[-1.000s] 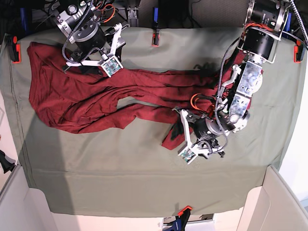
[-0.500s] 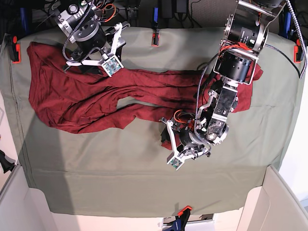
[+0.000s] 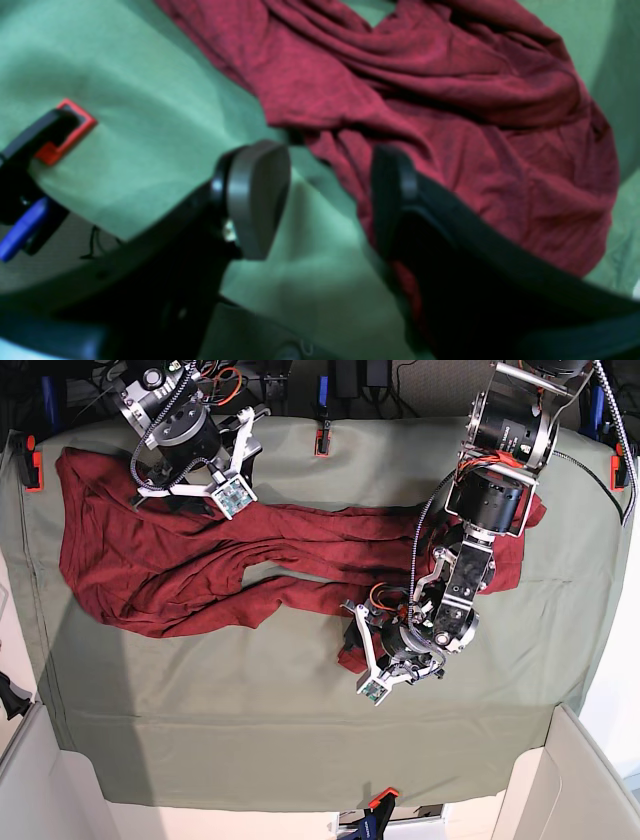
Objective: Fold the T-shirt properly
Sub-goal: 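Drag the held sleeve with the left gripper toward the shirt's hem end, then move the right gripper to the collar end and grasp the shirt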
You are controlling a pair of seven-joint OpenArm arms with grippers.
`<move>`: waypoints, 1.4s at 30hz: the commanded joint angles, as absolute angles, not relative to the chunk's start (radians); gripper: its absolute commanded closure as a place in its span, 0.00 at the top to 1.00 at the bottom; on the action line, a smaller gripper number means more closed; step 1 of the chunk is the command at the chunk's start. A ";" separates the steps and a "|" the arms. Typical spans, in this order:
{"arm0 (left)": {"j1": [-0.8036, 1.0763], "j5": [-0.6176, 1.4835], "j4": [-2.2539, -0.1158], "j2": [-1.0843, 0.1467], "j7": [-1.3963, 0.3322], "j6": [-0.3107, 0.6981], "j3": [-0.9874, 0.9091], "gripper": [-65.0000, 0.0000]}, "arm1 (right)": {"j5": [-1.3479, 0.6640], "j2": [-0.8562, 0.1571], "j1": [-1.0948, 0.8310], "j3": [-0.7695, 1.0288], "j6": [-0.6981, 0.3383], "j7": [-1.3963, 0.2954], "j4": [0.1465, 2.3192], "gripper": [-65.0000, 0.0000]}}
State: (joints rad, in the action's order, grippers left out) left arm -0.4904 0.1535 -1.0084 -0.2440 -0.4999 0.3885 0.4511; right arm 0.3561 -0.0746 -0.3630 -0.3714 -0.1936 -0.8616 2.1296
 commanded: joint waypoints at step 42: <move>-0.105 0.273 -1.879 -0.818 -0.785 0.221 0.224 0.00 | 0.393 -0.072 -0.147 -0.295 -0.047 -0.823 2.139 0.48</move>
State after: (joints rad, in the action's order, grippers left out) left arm -0.0887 0.2779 -1.8645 -0.8001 -0.7979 0.2287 0.2352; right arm 0.3847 -0.0704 -0.1558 -0.2970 -0.0593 -0.8440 2.1258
